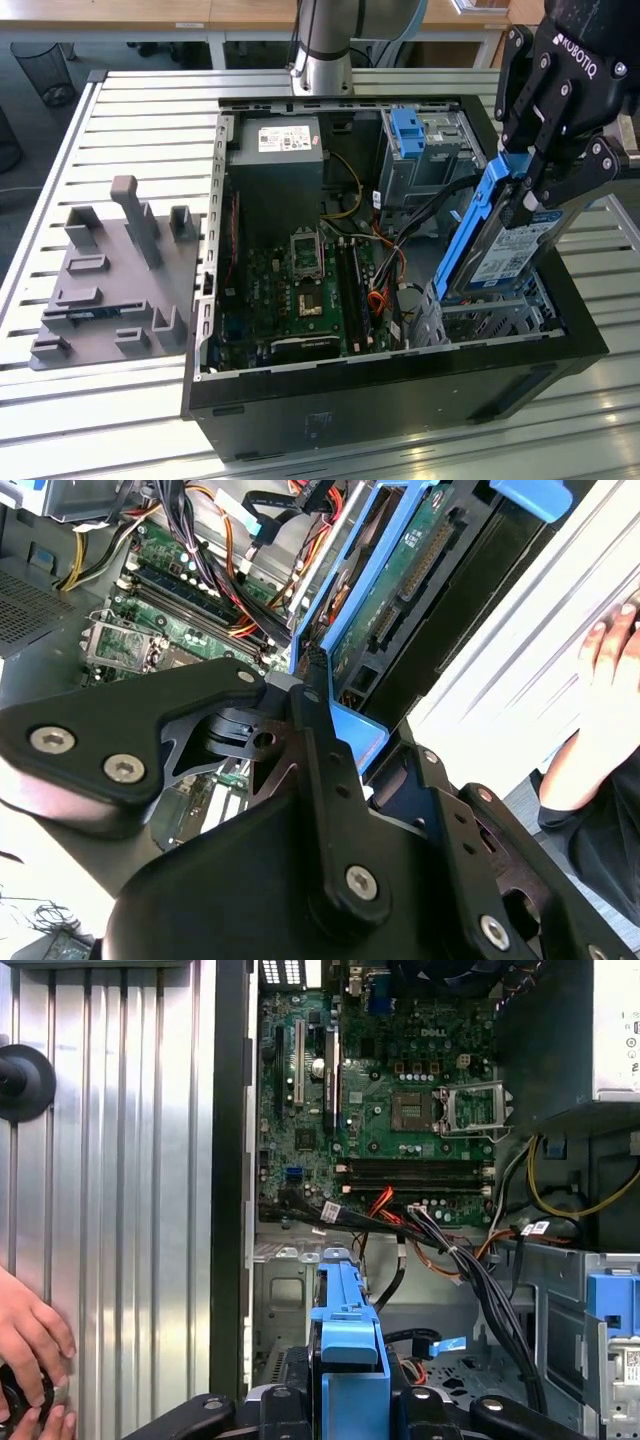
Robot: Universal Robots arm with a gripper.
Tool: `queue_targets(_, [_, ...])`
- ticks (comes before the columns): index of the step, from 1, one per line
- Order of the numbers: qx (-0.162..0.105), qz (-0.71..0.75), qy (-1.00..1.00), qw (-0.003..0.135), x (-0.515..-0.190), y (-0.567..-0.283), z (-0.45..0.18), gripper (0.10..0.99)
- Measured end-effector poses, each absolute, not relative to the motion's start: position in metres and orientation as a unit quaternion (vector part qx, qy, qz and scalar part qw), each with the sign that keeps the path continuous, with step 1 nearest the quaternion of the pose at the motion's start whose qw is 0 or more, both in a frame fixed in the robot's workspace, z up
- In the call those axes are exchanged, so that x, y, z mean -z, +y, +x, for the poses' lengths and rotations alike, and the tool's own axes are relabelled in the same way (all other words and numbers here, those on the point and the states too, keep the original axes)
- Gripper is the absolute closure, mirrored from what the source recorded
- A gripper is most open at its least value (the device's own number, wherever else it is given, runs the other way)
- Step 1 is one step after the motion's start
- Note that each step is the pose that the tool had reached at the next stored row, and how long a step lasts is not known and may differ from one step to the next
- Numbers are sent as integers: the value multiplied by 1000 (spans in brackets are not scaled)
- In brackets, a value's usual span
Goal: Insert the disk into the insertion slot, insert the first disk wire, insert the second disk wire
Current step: 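Insert the disk into the insertion slot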
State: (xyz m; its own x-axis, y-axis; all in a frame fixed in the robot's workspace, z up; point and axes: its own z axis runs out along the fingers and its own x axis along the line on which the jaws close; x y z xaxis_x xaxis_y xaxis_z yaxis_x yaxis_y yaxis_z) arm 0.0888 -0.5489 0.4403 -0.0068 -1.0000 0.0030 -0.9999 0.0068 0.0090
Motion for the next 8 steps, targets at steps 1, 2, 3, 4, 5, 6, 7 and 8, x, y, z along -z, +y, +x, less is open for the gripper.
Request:
queue_targets(1, [2, 705, -709, 4, -440, -549, 89, 722])
queue_targets(2, [2, 705, -709, 4, -439, -549, 89, 722])
queue_targets(3, [2, 705, -709, 4, -439, -549, 88, 722])
queue_targets(4, [2, 705, -709, 4, -438, -549, 88, 722])
queue_targets(5, [2, 705, -709, 4, -438, -549, 88, 722])
queue_targets(6, [2, 705, -709, 4, -437, -549, 88, 722])
queue_targets(7, [2, 705, -709, 4, -437, -549, 88, 722])
queue_targets(8, [2, 705, -709, 4, -436, -549, 88, 722])
